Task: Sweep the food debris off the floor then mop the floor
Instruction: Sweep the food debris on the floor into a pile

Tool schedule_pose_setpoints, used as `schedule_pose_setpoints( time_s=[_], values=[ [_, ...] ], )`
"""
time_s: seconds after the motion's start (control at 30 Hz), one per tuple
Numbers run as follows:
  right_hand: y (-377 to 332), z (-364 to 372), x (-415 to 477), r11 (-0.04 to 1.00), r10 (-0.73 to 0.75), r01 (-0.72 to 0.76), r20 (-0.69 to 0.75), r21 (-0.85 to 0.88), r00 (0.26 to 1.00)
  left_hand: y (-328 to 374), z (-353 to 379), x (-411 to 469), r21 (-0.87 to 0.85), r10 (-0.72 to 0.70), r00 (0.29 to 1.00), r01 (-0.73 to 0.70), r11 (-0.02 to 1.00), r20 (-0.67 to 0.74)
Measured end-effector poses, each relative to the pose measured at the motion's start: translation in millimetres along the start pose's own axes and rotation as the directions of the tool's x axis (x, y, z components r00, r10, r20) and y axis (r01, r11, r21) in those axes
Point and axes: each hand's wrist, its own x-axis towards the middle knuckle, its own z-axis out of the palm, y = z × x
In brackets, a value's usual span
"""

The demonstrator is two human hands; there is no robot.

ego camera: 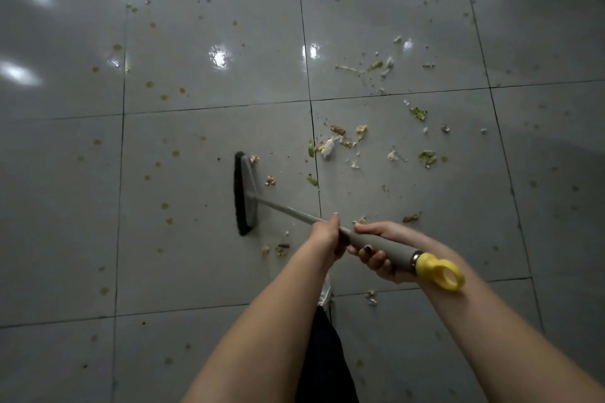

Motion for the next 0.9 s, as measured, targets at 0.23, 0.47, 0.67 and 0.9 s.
schedule_pose_setpoints(
  time_s=[0.23, 0.47, 0.67, 0.9],
  values=[
    [-16.9, -18.2, -65.5, 0.994, -0.095, 0.08, -0.236, -0.072, 0.967, 32.3, 66.0, -14.4, 0.031, 0.112, 0.976, -0.12, 0.992, 0.188],
    [-13.5, 8.0, -88.5, 0.983, -0.152, 0.123, -0.222, -0.139, 0.963, 41.4, 56.3, -38.4, 0.057, 0.202, 0.963, -0.215, 0.975, 0.176],
    [-1.8, 58.8, -69.5, 0.97, -0.103, 0.081, -0.087, -0.23, 0.991, 25.5, -6.9, -46.0, -0.01, 0.222, 0.975, -0.222, 0.975, -0.001],
    [20.7, 110.7, -7.3, 0.89, 0.014, -0.027, -0.033, -0.455, 0.999, -18.6, -86.4, -44.0, -0.048, 0.112, 0.958, -0.129, 0.99, -0.265]
  ],
)
